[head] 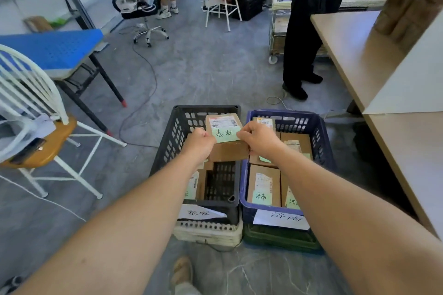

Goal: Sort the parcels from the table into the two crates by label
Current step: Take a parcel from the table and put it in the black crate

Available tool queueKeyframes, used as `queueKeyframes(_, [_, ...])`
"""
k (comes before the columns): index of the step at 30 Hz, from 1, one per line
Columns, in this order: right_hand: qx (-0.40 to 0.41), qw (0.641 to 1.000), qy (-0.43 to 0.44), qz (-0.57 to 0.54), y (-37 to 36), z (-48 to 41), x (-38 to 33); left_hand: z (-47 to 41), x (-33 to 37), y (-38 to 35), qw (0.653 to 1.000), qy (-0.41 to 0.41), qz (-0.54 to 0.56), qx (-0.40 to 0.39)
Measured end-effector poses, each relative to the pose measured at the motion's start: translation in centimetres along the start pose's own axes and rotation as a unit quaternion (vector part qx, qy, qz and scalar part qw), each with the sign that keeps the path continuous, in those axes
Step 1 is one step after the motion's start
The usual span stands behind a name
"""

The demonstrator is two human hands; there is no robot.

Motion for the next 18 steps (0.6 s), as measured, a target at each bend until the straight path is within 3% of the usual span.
queueKeyframes(8, [0.015,0.996,-0.030,0.086,-3.6,-5.5,-2.3,-7.0,0.1,2.7,0.991,-0.091,-0.051,-0.080])
queueKeyframes(18, [0.085,0.990,-0.042,0.105,-6.8,-16.0,-5.5,-19.7,0.0,6.9,0.974,-0.166,-0.129,-0.083])
Point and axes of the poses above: each hand's wrist, its own z-axis away from the middle knuckle, its own y-axis out of the back of the hand, x = y × z, the point moved 8 cm from there along -z, towards the middle knuckle, and after that the axes turned 1 degree about -x, right-handed, at the moved point
